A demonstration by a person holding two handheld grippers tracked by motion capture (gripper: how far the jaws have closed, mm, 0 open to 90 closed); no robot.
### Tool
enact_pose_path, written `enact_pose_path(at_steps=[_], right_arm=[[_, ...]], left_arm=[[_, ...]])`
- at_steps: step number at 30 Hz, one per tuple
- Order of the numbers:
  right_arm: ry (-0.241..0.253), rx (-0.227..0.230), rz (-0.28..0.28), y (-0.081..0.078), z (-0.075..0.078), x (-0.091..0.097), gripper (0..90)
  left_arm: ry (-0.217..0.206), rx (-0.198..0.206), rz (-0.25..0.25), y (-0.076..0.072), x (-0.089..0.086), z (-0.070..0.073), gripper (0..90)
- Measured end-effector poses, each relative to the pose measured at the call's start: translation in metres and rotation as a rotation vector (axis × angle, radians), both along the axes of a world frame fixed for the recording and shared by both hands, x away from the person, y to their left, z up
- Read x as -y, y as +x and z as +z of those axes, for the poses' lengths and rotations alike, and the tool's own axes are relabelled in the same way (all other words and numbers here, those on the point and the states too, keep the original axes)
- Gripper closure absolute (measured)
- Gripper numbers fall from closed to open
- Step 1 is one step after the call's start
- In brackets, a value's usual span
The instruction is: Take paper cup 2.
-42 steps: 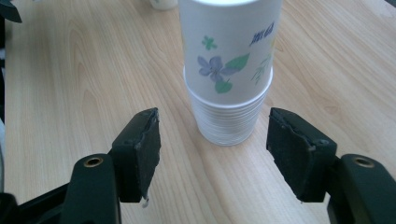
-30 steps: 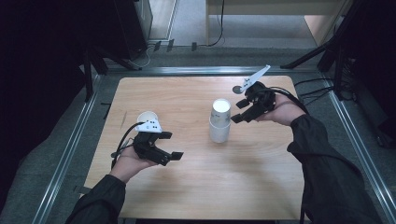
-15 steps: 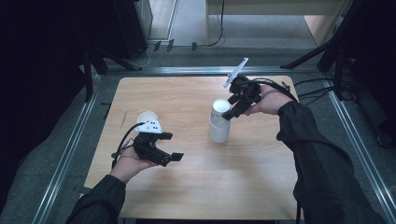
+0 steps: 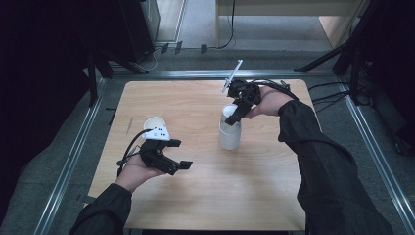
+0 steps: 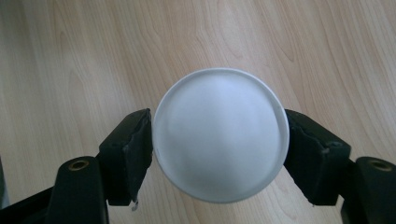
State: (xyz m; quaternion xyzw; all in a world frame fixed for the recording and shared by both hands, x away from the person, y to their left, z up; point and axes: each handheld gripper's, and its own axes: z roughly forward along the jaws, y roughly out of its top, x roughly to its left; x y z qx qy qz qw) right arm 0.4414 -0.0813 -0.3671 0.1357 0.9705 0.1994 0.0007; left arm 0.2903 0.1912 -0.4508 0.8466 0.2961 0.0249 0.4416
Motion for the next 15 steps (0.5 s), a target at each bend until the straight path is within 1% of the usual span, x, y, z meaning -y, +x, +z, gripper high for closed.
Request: enact_pose_path(at_steps=[2, 4, 6, 7, 15], right_arm=[[-0.01, -0.005, -0.009, 0.0007, 0.0003, -0.0021, 29.0], [-0.01, -0.001, -0.006, 0.0023, -0.0003, -0.0035, 29.1], [-0.02, 0.0, -0.008, 0.0026, -0.0008, -0.0045, 32.1], [-0.027, -0.008, -0.015, 0.0024, -0.0004, -0.0049, 32.4], [-0.047, -0.001, -0.004, 0.0022, 0.0026, -0.0069, 33.2]], left_arm=[[0.0, 0.0, 0.0, 0.0, 0.0, -0.0001, 6.1], [0.0, 0.001, 0.0, -0.0002, -0.0001, 0.0, 6.1], [0.0, 0.002, 0.0, -0.0002, -0.0003, 0.0, 6.1], [-0.001, 0.001, 0.0, -0.0002, -0.0003, 0.0, 6.1], [0.0, 0.003, 0.0, 0.0, -0.0006, -0.0001, 6.1]])
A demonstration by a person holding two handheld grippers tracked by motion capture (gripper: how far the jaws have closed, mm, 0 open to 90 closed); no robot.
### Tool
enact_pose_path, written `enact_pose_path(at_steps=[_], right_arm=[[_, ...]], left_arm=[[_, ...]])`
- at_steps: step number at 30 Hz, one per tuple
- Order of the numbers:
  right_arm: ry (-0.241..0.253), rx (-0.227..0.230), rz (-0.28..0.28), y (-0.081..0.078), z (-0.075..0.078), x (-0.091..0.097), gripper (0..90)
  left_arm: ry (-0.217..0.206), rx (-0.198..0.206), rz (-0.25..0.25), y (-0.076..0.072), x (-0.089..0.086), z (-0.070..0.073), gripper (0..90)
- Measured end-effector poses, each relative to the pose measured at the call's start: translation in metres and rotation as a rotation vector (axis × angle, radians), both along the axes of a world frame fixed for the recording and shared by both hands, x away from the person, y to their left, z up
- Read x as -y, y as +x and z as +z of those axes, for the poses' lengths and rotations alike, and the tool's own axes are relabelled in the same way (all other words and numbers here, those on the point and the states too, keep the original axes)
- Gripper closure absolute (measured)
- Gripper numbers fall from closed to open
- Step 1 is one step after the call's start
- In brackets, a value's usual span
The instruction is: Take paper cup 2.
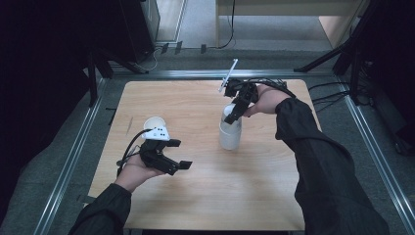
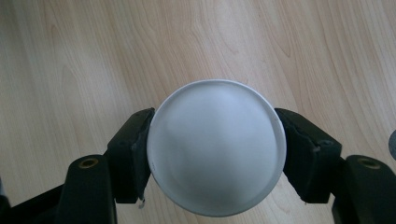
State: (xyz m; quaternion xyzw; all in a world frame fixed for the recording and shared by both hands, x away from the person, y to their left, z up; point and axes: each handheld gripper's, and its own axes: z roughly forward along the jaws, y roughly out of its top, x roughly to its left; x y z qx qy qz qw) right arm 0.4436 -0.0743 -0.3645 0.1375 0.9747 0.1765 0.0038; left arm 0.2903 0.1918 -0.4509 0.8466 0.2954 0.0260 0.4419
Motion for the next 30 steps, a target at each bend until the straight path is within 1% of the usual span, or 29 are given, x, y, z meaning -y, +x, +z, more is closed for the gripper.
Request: enact_pose_path(at_steps=[1, 7, 13, 15, 16, 18, 20, 21, 23, 25, 27, 30], right_arm=[[0.0, 0.002, -0.008, 0.0, 0.001, 0.0, 33.2], [-0.001, 0.012, 0.006, -0.001, 0.007, 0.001, 33.5], [0.0, 0.015, 0.0, -0.002, 0.016, 0.002, 33.8], [-0.002, 0.017, -0.003, -0.003, 0.02, 0.003, 33.9], [0.002, 0.018, 0.005, -0.003, 0.023, 0.004, 33.8], [0.005, 0.011, -0.007, -0.005, 0.027, 0.005, 34.0], [0.007, 0.009, -0.006, -0.006, 0.032, 0.005, 34.0], [0.007, 0.018, -0.002, -0.007, 0.033, 0.005, 34.0], [0.013, 0.025, 0.003, -0.008, 0.038, 0.005, 34.1], [0.007, 0.025, 0.002, -0.01, 0.043, 0.005, 34.1], [0.01, 0.036, 0.009, -0.011, 0.048, 0.006, 34.1], [0.028, 0.042, -0.002, -0.013, 0.057, 0.008, 34.3]], left_arm=[[0.0, 0.0, 0.0, 0.0, 0.0, 0.0, 6.1], [-0.004, -0.004, 0.001, 0.0, 0.0, 0.0, 6.1], [-0.005, -0.006, 0.003, 0.001, -0.001, 0.0, 6.0], [-0.004, -0.006, 0.004, 0.001, -0.001, 0.0, 6.1], [-0.004, -0.006, 0.005, 0.001, -0.001, 0.0, 6.0], [-0.006, -0.007, 0.005, 0.002, -0.002, 0.0, 6.0], [-0.007, -0.007, 0.006, 0.002, -0.002, 0.0, 6.1], [-0.006, -0.006, 0.006, 0.002, -0.002, 0.0, 6.0], [-0.006, -0.006, 0.007, 0.002, -0.002, 0.0, 6.0], [-0.007, -0.006, 0.007, 0.002, -0.002, 0.0, 6.0], [-0.009, -0.007, 0.009, 0.002, -0.002, 0.0, 6.0], [-0.01, -0.007, 0.012, 0.003, -0.002, -0.001, 6.0]])
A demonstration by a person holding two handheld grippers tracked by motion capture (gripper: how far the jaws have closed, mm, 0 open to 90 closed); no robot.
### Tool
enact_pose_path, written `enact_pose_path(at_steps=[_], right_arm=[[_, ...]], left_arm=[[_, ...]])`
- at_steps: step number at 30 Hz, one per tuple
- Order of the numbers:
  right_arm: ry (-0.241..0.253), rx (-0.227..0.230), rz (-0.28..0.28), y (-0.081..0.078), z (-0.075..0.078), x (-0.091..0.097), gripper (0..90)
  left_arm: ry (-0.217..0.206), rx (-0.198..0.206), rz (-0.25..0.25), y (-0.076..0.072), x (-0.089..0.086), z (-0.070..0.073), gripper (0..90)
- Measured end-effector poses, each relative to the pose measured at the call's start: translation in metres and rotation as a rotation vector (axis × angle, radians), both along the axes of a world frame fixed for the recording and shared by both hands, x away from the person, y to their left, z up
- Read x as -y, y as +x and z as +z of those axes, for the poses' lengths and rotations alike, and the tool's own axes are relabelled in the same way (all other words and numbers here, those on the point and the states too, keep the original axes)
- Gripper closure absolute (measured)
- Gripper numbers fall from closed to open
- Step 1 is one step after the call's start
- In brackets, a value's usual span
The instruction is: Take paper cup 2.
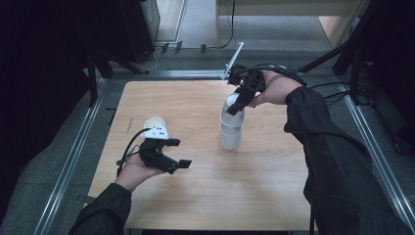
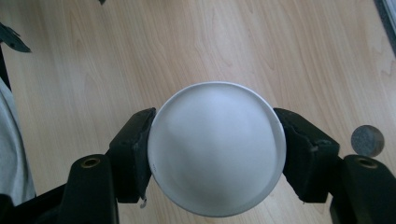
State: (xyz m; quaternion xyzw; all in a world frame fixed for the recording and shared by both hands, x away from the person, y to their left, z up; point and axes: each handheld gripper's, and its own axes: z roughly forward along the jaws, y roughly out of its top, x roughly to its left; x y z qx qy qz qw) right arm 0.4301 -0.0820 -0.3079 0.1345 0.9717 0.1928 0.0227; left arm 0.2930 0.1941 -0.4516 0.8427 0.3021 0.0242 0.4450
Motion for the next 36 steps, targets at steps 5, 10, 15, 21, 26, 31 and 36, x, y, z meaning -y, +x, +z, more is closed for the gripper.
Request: enact_pose_path(at_steps=[5, 10, 15, 21, 26, 31, 36], right_arm=[[0.01, 0.013, 0.001, -0.006, 0.015, 0.003, 34.3], [0.028, 0.019, 0.007, -0.014, 0.033, 0.01, 34.3], [0.066, 0.008, 0.016, -0.021, 0.045, 0.019, 34.4], [0.045, 0.022, 0.036, -0.031, 0.044, 0.027, 34.4], [0.071, 0.003, 0.046, -0.039, 0.036, 0.035, 34.4], [0.086, -0.008, 0.057, -0.046, 0.026, 0.042, 34.4], [0.119, -0.023, 0.08, -0.055, 0.016, 0.048, 34.5]], left_arm=[[-0.009, -0.002, -0.001, 0.0, -0.001, 0.0, 6.0], [-0.011, -0.001, 0.002, 0.0, 0.0, 0.0, 6.0], [-0.023, 0.003, -0.006, 0.0, 0.0, 0.001, 6.0], [-0.043, -0.014, -0.003, 0.001, 0.0, 0.001, 6.1], [-0.051, -0.006, -0.014, 0.001, 0.0, 0.001, 6.1], [-0.053, 0.002, -0.024, 0.0, 0.002, 0.002, 6.0], [-0.055, 0.02, -0.04, -0.002, 0.004, 0.003, 6.0]])
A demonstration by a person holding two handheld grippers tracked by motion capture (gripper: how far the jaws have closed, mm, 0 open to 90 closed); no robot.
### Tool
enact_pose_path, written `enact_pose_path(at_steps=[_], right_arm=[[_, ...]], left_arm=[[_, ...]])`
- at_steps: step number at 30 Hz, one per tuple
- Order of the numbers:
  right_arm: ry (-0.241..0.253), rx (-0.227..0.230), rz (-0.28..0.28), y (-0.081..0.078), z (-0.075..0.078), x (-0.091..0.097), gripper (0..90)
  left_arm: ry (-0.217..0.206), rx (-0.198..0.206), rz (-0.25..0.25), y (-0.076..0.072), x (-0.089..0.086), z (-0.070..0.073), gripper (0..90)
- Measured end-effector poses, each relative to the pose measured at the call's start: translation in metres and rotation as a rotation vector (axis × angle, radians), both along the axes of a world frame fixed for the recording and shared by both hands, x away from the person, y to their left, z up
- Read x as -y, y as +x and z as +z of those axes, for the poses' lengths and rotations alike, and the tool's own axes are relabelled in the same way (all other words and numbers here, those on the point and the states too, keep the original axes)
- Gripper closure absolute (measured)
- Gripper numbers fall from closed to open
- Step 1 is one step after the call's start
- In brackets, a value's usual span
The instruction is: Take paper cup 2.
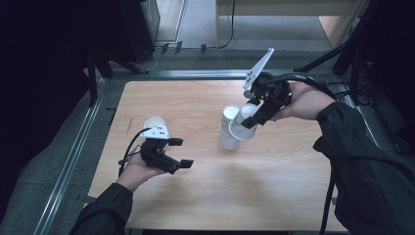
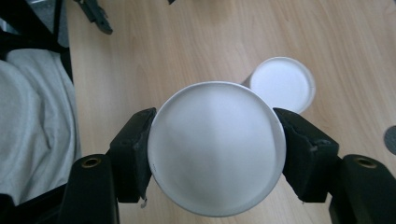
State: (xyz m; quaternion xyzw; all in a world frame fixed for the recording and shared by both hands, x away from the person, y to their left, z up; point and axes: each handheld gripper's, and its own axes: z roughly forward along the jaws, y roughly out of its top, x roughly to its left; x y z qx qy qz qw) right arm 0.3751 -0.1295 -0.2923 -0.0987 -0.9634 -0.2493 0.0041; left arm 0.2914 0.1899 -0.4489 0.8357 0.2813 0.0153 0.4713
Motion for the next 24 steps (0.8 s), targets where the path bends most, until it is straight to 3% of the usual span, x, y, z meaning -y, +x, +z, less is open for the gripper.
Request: enact_pose_path(at_steps=[9, 24], right_arm=[[0.057, -0.023, 0.032, -0.017, -0.029, 0.004, 34.6], [0.241, -0.055, 0.013, -0.029, -0.086, 0.01, 34.8]], left_arm=[[-0.032, -0.013, -0.018, 0.001, 0.002, 0.0, 6.0], [-0.042, -0.007, -0.03, 0.002, 0.003, -0.001, 6.0]])
